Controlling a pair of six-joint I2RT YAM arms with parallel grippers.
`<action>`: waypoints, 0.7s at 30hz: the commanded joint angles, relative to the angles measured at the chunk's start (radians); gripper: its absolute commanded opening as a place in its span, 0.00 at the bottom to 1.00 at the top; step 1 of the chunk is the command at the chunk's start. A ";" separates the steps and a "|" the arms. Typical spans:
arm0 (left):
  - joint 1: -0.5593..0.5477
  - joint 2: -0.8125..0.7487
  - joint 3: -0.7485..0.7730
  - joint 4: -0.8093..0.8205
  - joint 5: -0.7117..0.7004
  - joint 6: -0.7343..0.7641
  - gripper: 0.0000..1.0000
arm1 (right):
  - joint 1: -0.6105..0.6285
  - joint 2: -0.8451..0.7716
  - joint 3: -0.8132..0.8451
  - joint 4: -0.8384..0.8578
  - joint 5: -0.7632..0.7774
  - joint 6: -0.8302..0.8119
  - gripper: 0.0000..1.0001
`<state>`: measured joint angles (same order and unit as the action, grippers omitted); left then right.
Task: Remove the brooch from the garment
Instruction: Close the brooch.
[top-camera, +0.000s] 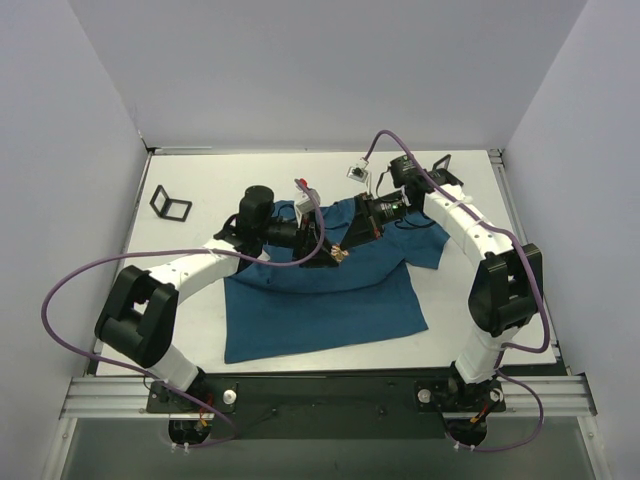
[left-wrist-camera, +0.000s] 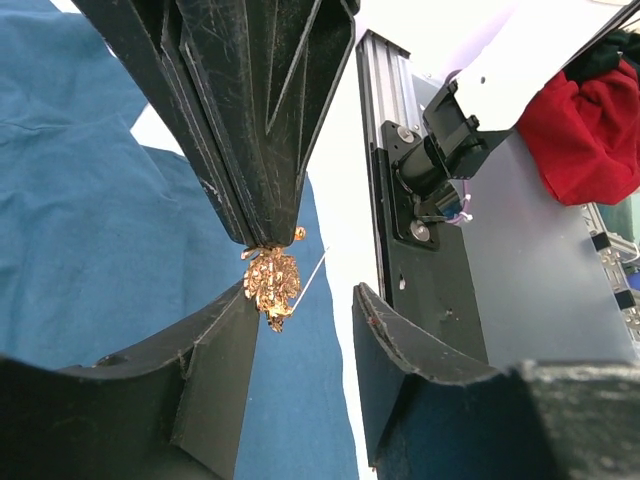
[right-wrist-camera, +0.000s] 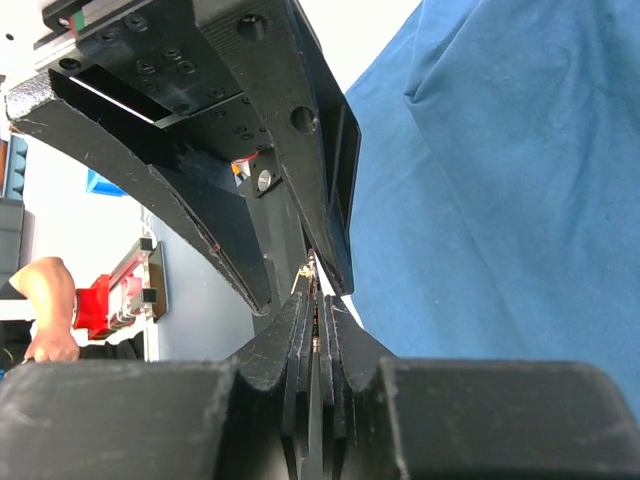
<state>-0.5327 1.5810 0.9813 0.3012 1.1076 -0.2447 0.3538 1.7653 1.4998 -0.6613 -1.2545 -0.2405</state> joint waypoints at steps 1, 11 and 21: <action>-0.006 -0.009 0.040 0.018 -0.012 0.007 0.49 | -0.006 -0.015 0.017 0.000 -0.019 -0.026 0.00; 0.005 0.007 -0.001 0.208 0.005 -0.148 0.47 | -0.003 -0.013 0.016 -0.001 -0.013 -0.029 0.00; 0.010 0.033 -0.006 0.240 0.006 -0.191 0.42 | -0.001 -0.010 0.017 0.000 -0.006 -0.031 0.00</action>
<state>-0.5270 1.6058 0.9672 0.4618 1.0935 -0.4095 0.3538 1.7653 1.4998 -0.6609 -1.2522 -0.2409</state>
